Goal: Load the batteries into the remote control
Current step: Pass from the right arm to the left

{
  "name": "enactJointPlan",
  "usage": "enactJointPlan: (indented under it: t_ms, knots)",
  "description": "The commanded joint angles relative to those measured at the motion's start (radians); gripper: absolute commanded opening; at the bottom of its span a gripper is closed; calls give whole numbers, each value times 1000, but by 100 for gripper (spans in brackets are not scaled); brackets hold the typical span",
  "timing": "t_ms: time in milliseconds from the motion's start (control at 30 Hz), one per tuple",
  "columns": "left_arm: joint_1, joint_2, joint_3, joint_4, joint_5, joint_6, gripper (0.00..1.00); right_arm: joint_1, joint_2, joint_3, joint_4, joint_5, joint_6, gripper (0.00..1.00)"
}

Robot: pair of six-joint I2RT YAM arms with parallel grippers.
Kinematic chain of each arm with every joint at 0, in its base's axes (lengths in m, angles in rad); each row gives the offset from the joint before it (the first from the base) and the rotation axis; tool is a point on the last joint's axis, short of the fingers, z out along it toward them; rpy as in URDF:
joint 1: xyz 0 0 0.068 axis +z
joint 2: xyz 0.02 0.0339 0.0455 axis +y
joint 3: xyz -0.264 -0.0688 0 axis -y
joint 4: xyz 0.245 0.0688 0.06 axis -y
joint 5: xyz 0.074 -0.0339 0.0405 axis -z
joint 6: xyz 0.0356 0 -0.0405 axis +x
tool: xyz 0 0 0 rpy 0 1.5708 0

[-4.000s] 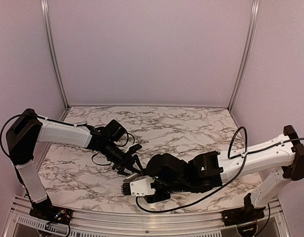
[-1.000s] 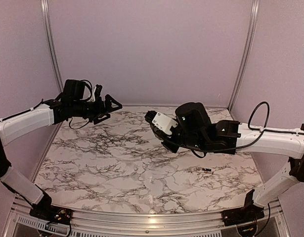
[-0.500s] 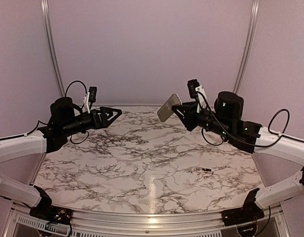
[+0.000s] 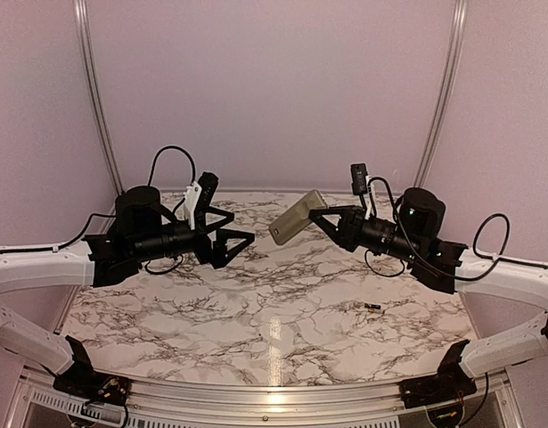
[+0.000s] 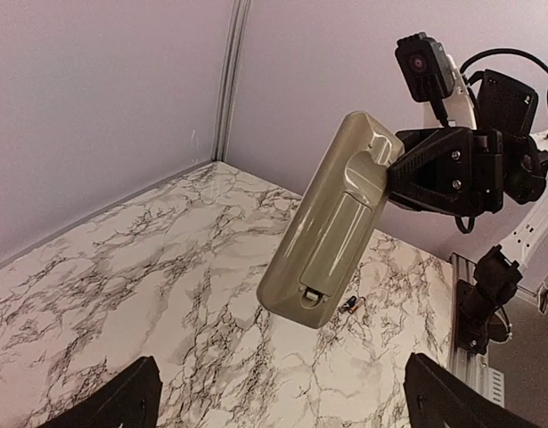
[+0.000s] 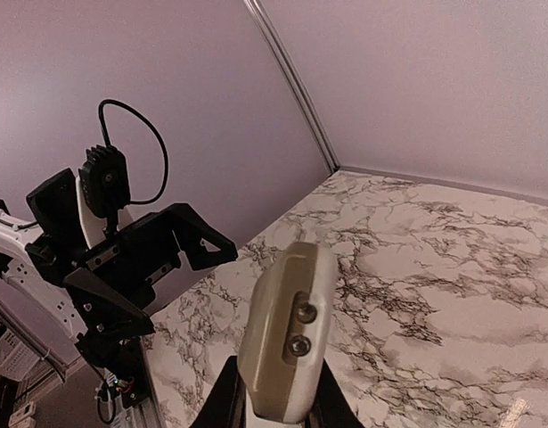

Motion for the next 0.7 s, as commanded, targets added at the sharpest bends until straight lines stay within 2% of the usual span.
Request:
enactJointPlan:
  t_ms: [0,100,367,567,667]
  knots:
    - [-116,41,85,-129,-163,288,99,-5,19,-11,103,-129,90,0]
    - [-170,82,133,-180,-264,366,99,-6,39,-12,125,-184,119,0]
    - [-248,170,220,-237,-378,458,97,-4,72,-23,174,-256,163,0]
    - [-291,230,284,-280,-469,498,82,-4,94,-21,171,-270,181,0]
    - [-315,242,292,-286,-499,517,71,-4,100,-24,173,-265,191,0]
